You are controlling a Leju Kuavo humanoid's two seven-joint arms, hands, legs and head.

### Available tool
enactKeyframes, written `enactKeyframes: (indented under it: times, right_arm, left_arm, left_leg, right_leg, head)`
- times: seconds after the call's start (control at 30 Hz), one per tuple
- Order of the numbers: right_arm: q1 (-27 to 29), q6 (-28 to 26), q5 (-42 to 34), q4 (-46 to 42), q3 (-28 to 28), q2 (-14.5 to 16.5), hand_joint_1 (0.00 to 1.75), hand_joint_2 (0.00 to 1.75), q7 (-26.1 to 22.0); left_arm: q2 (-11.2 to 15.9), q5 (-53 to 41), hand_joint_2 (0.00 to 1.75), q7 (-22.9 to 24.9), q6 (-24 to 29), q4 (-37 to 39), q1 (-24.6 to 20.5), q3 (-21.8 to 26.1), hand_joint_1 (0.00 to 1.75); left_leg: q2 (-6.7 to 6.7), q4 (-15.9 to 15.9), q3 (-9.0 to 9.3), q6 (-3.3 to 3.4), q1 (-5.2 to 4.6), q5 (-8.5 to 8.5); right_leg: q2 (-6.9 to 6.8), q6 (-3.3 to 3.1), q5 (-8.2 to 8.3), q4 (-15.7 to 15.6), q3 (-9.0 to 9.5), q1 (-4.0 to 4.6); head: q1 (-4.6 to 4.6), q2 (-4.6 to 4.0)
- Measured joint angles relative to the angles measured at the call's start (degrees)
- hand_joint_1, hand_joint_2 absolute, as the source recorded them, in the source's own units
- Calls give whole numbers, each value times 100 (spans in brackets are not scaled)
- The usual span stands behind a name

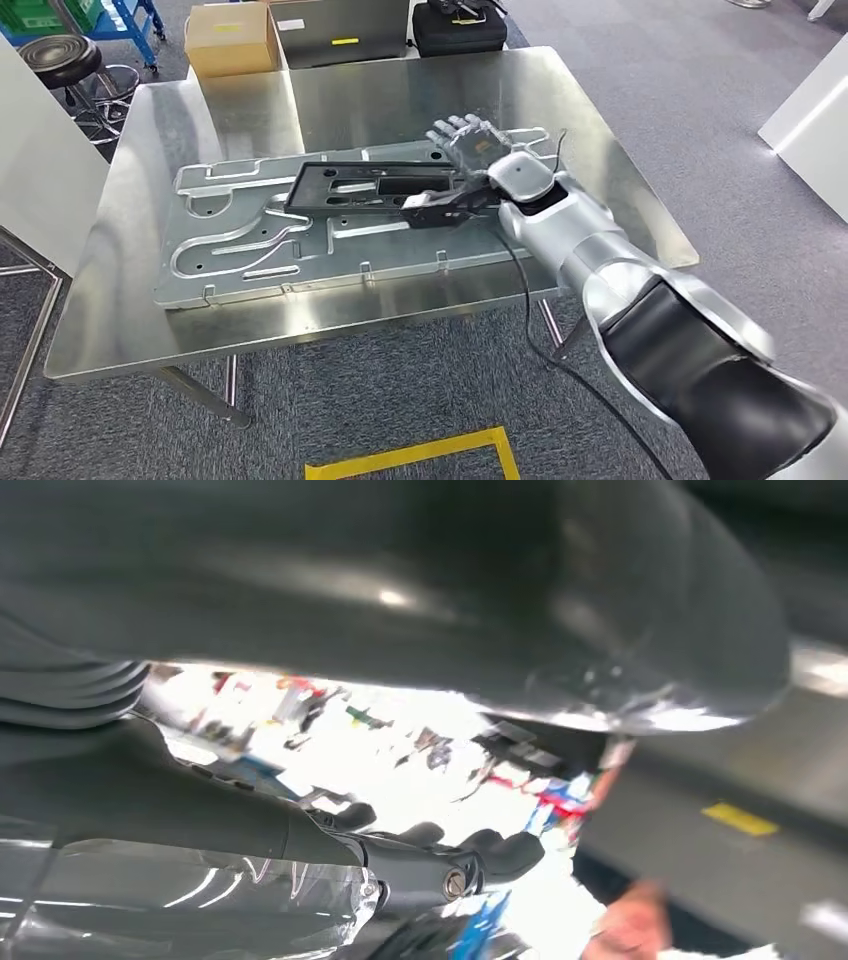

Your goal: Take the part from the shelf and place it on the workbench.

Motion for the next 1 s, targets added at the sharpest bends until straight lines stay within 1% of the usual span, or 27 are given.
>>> enactKeyframes:
  times: [0.07,0.1,0.13,0.17,0.23,0.27,0.3,0.33,0.37,0.4,0.43,0.47,0.5,0.57,0.6,0.63,0.67,0.7,0.73,0.77,0.8,0.83,0.87,0.9,0.93,0.97,1.0]
  right_arm:
    - [-120,10,91,-9,-62,-212,0,0,31]
    - [-189,16,124,-17,-93,-333,0,0,24]
    - [-267,25,158,-34,-126,-460,0,0,-5]
    - [-358,44,193,-57,-160,-607,0,0,-61]
    - [-555,94,261,-120,-218,-939,0,0,-251]
    - [-641,132,290,-164,-242,-1126,0,0,-364]
    - [-714,184,310,-238,-260,-1322,0,0,-490]
    - [-769,264,325,-342,-283,-1545,0,0,-598]
    - [-804,344,327,-481,-313,-1770,0,0,-680]
    - [-822,414,316,-644,-349,-2004,0,0,-739]
    - [-821,460,284,-843,-397,-2272,0,0,-765]
    - [-791,458,224,-1066,-452,-2540,0,0,-780]
    - [-718,409,129,-1308,-520,-2827,0,0,-783]
    - [-339,86,-154,-1856,-734,-3430,0,0,-708]
    - [9,-242,-322,-2128,-894,-3712,0,0,-622]
    - [499,-732,-486,-2414,-1132,-3984,0,0,-528]
    - [1130,-1337,-601,-2701,-1451,-4170,0,0,-474]
    - [1867,-1970,-634,-2959,-1864,-4274,0,0,-507]
    - [2659,-2519,-540,-3245,-2399,-4212,0,0,-710]
    - [3414,-2892,-354,-3546,-3014,-3997,0,0,-1101]
    - [4083,-3108,-156,-3882,-3721,-3597,0,0,-1693]
    - [4647,-3203,-14,-4237,-4488,-3048,0,44,-2339]
    - [5104,-3253,7,-4548,-5278,-2471,0,87,-2902]
    - [5472,-3287,-72,-4781,-6080,-1872,0,131,-3284]
    - [5744,-3303,-200,-4893,-6847,-1374,0,175,-3447]
    - [5916,-3313,-396,-4849,-7579,-930,0,175,-3496]
    - [6002,-3317,-643,-4615,-8260,-540,0,175,-3489]
  left_arm:
    - [-2,31,0,-3,-20,0,18,28,0]
    - [-2,43,0,-2,-30,0,31,43,0]
    - [-1,48,0,-1,-37,0,47,54,0]
    - [1,58,0,1,-42,0,58,62,0]
    - [4,81,0,-1,-50,0,77,76,0]
    - [4,94,0,-7,-54,0,82,83,0]
    - [4,102,0,-13,-57,0,85,89,0]
    - [4,105,0,-22,-61,0,86,95,0]
    - [5,107,0,-32,-65,0,83,100,0]
    - [6,106,0,-42,-68,0,77,105,0]
    - [7,105,0,-54,-72,0,71,110,0]
    - [5,108,0,-64,-76,0,63,115,0]
    - [3,118,0,-73,-77,0,57,122,0]
    - [-5,173,0,-102,-68,0,49,155,0]
    - [-12,219,0,-126,-50,0,43,179,0]
    - [-19,279,0,-159,-23,0,31,207,0]
    - [-31,346,0,-197,15,0,16,240,0]
    - [-42,407,0,-232,59,0,2,280,0]
    - [-58,457,0,-259,104,0,-5,322,0]
    - [-76,489,0,-273,146,0,-4,358,0]
    - [-94,505,0,-274,186,0,-2,388,0]
    - [-118,513,0,-268,223,1,-8,409,0]
    - [-139,515,0,-261,253,1,-26,426,0]
    - [-166,510,0,-252,278,1,-55,444,0]
    - [-196,498,0,-246,292,1,-74,459,0]
    - [-218,483,0,-244,304,0,-71,470,0]
    - [-235,464,0,-243,310,0,-51,477,0]
  left_leg:
    - [-13,-56,-12,-65,3,87]
    - [-17,-27,-47,-91,-4,21]
    - [-18,104,-104,-111,-10,-154]
    - [-13,358,-183,-125,-7,-431]
    - [-1,1129,-345,-152,3,-1004]
    - [3,1471,-376,-165,10,-1133]
    - [6,1669,-333,-173,14,-1130]
    - [7,1667,-201,-174,17,-1024]
    - [7,1449,34,-171,20,-883]
    - [4,1087,328,-162,22,-822]
    - [-7,673,623,-143,17,-838]
    - [-21,345,842,-116,5,-899]
    - [-38,146,956,-81,-6,-972]
    - [-66,55,953,23,-15,-956]
    - [-71,41,924,81,-3,-906]
    - [-78,18,892,144,10,-849]
    - [-91,-7,856,195,27,-787]
    - [-111,-18,820,225,31,-734]
    - [-145,-23,770,237,27,-682]
    - [-151,-22,712,233,16,-636]
    - [-144,-14,641,222,-5,-588]
    - [-119,-4,557,213,-30,-540]
    - [-80,3,467,215,-58,-488]
    - [-78,14,388,220,-83,-434]
    - [-93,20,328,219,-107,-383]
    - [-117,10,306,199,-113,-335]
    - [-136,-6,314,164,-98,-293]
  right_leg:
    - [-31,-43,130,-64,-42,-7]
    - [-51,-78,207,-109,-75,-25]
    - [-72,-106,290,-153,-121,-45]
    - [-91,-124,365,-179,-180,-60]
    - [-104,-132,489,-179,-337,-58]
    - [-109,-124,545,-167,-417,-57]
    - [-112,-110,599,-152,-496,-58]
    - [-114,-90,646,-130,-573,-62]
    - [-117,-64,685,-100,-645,-66]
    - [-122,-34,716,-63,-711,-70]
    - [-132,-4,740,-19,-768,-67]
    - [-147,33,769,13,-809,-54]
    - [-164,71,800,28,-832,-45]
    - [-194,155,875,6,-839,-36]
    - [-181,195,848,11,-844,-46]
    - [-149,233,725,88,-867,-51]
    - [-107,267,503,270,-913,-58]
    - [-62,295,215,563,-977,-61]
    - [-35,314,-52,921,-1051,-66]
    - [-19,320,-214,1248,-1108,-69]
    - [-12,311,-247,1457,-1115,-72]
    - [-14,284,-164,1495,-1045,-73]
    - [-17,247,-23,1348,-873,-74]
    - [-25,194,82,1043,-602,-66]
    - [-40,125,70,628,-283,-46]
    - [-56,77,27,273,-17,-23]
    - [-65,17,-30,1,169,13]
  head:
    - [1,0]
    - [1,0]
    - [1,0]
    - [1,0]
    - [1,0]
    - [1,0]
    - [1,0]
    - [1,0]
    - [1,0]
    - [1,0]
    - [1,0]
    - [1,0]
    - [1,0]
    - [3,0]
    - [3,0]
    - [5,0]
    - [3,0]
    - [5,0]
    - [7,0]
    - [7,0]
    - [7,0]
    - [8,0]
    - [7,0]
    - [5,0]
    - [8,0]
    - [7,0]
    - [8,0]
